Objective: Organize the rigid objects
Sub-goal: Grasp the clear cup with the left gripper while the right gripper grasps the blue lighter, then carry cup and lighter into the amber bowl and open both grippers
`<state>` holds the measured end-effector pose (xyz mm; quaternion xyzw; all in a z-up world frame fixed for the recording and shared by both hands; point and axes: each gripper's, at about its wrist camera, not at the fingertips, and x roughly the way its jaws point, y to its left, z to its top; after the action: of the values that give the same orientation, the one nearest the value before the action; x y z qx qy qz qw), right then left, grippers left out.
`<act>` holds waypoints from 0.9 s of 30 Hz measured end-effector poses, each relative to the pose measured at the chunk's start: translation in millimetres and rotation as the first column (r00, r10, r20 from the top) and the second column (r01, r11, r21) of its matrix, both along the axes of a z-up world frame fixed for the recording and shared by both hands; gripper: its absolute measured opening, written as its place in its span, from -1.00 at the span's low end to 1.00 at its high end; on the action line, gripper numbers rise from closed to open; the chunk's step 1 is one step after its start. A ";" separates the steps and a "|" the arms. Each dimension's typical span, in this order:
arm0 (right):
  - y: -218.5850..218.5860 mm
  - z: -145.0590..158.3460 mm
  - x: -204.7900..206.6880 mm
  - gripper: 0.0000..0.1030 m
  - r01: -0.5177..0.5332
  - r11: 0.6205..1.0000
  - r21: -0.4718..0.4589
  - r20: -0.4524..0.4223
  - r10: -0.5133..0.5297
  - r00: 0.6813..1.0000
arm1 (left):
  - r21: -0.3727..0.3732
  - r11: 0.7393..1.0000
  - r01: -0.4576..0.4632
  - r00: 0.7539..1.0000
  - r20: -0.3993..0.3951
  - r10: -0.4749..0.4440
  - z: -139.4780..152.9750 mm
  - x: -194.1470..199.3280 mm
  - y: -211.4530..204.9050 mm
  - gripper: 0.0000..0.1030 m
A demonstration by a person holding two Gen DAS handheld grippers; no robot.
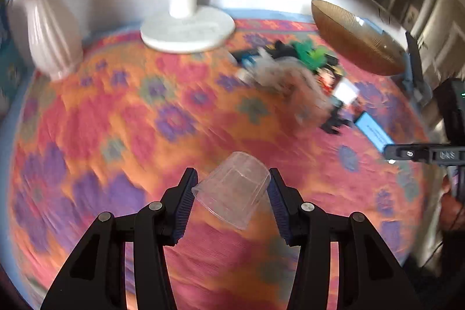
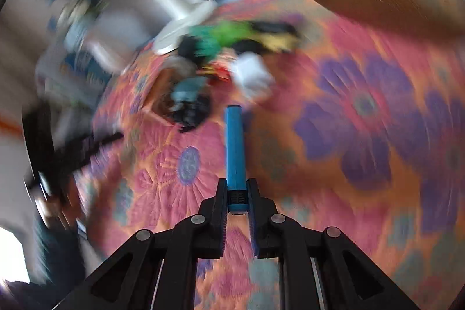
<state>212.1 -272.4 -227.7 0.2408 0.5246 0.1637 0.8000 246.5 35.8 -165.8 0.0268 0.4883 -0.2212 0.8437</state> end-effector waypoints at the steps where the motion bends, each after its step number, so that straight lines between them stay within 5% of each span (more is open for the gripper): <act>1: -6.0 -4.6 2.1 -0.72 0.018 0.999 0.042 -0.009 -0.017 1.000 | 0.005 1.000 -0.007 1.000 -0.005 0.007 -3.2 -3.2 -4.1 -0.10; 3: -7.6 -2.8 3.6 -0.70 0.008 0.999 0.052 -0.025 -0.007 1.000 | 0.049 0.999 0.002 1.000 0.006 -0.002 -7.8 -10.4 -11.5 -0.05; 5: 3.2 7.9 1.4 -0.65 -0.039 0.997 -0.068 0.017 0.040 0.999 | 0.079 0.996 0.040 0.999 0.008 -0.040 -11.8 -18.0 -16.0 0.27; 9: 35.0 21.2 -2.0 0.29 -0.101 0.954 -0.282 0.098 0.134 0.986 | 0.027 0.989 0.144 0.990 -0.006 -0.144 -9.9 -35.6 -15.6 0.46; 11: 46.3 23.5 -0.8 0.47 -0.088 0.906 -0.413 0.116 0.149 0.982 | 0.018 0.987 0.157 0.988 0.000 -0.157 -6.7 -41.2 -11.7 0.46; 13: 55.9 23.1 4.3 0.47 -0.066 0.831 -0.553 0.133 0.166 0.977 | 0.026 0.990 0.138 0.990 0.026 -0.138 -3.0 -42.1 -5.4 0.46; 14: 55.0 22.4 7.7 0.47 -0.067 0.822 -0.565 0.136 0.173 0.976 | 0.030 0.992 0.123 0.992 0.039 -0.124 -1.8 -39.2 -1.9 0.46; 17: 47.8 20.1 16.3 0.37 -0.075 0.845 -0.530 0.140 0.174 0.975 | 0.018 0.995 0.100 0.993 0.055 -0.101 -5.7 -25.4 1.1 0.42; 18: 50.2 17.8 16.6 0.05 -0.083 0.845 -0.528 0.130 0.177 0.976 | 0.007 0.994 0.113 0.993 0.037 -0.113 -8.6 -19.0 -0.8 0.40; 20: 59.3 18.1 12.3 -0.22 -0.078 0.820 -0.568 0.147 0.194 0.970 | 0.003 0.992 0.129 0.992 0.011 -0.129 -10.3 -18.5 -8.1 -0.28; 21: 63.1 19.7 8.8 -0.54 -0.085 0.808 -0.583 0.155 0.213 0.965 | 0.014 0.992 0.125 0.992 0.009 -0.125 -9.4 -20.1 -10.9 -0.29; 27: 27.1 47.1 -7.1 -0.54 -0.008 0.872 -0.490 0.210 0.127 0.969 | -0.038 0.989 0.145 0.983 0.118 -0.140 47.1 -39.0 -42.6 -0.30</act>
<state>205.1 -245.3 -180.6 -0.0070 0.4583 0.0821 0.8850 207.5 -6.8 -118.6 0.0545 0.4306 -0.2904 0.8528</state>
